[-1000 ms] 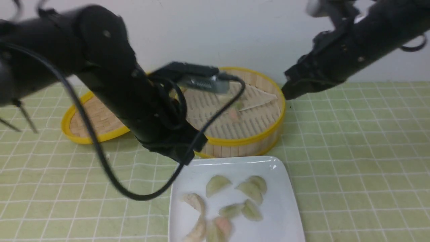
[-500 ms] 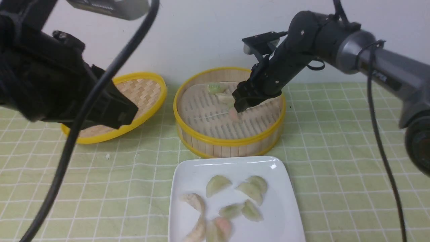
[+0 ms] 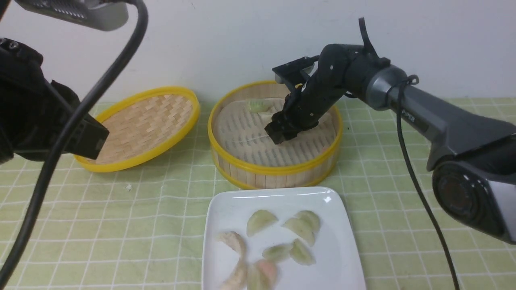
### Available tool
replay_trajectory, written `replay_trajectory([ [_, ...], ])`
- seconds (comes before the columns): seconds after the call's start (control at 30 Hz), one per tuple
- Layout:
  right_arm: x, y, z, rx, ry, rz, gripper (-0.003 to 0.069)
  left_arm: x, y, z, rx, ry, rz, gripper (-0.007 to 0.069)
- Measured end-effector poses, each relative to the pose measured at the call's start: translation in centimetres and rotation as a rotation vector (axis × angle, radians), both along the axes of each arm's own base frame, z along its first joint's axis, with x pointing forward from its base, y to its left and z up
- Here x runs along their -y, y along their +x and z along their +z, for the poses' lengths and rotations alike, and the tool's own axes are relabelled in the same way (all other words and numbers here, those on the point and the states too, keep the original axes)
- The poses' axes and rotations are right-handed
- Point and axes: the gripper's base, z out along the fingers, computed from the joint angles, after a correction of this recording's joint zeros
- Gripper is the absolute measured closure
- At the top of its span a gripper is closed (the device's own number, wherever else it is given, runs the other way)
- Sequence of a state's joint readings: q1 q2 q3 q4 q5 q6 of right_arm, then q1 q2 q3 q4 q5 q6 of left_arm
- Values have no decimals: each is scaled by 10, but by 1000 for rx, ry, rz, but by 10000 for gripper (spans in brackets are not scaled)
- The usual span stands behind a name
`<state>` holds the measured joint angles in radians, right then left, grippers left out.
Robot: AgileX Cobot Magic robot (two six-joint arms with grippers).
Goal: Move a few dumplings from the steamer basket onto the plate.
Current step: Use the right arm to grab a dumpling from inside the steamer, then use the right arm to put the dumpling into the plate
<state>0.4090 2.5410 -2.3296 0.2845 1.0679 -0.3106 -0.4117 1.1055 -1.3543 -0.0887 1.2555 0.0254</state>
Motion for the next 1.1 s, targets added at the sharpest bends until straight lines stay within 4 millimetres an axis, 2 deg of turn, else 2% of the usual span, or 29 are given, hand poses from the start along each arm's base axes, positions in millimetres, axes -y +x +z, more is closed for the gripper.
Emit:
replay_trajectory([
  [0.07,2,-4,9,-28,-29,1,484,0,0,0,1,2,1,631],
  [0.13,5,-8,20,-61,-51,1,491,0,0,0,1,2,3,631],
  [0.3,9,-16,75,6,-15,-34,489,-1,0,0,4,9,8,631],
  [0.33,11,-21,95,29,4,-48,489,-1,0,0,5,11,9,631],
  [0.37,12,-22,98,33,6,-50,489,-1,0,0,6,12,9,631],
  [0.4,16,-32,122,54,23,-61,489,-2,0,0,6,13,9,631],
  [0.43,20,-41,134,55,34,-67,489,-2,0,0,6,13,9,631],
  [0.5,24,-55,146,37,45,-69,489,-2,0,0,7,12,9,631],
  [0.53,29,-74,151,-8,56,-64,489,-2,0,0,8,15,6,631],
  [0.6,31,-88,146,-60,50,-54,489,-2,0,0,9,16,4,631],
  [0.63,33,-107,143,-114,53,-39,489,-2,0,0,10,15,4,631],
  [0.73,28,-143,109,-277,24,-4,489,-1,1,1,19,12,4,631],
  [0.8,23,-154,91,-330,8,8,489,-1,1,1,27,8,5,631],
  [0.9,12,-164,63,-344,-7,16,489,-1,2,2,37,4,6,631],
  [1.0,2,-162,43,-367,10,8,469,-1,2,2,37,4,6,631],
  [1.03,1,-162,42,-369,11,7,465,-1,2,2,37,4,6,631],
  [1.1,-3,-160,34,-383,21,5,393,-1,2,2,37,4,6,631],
])
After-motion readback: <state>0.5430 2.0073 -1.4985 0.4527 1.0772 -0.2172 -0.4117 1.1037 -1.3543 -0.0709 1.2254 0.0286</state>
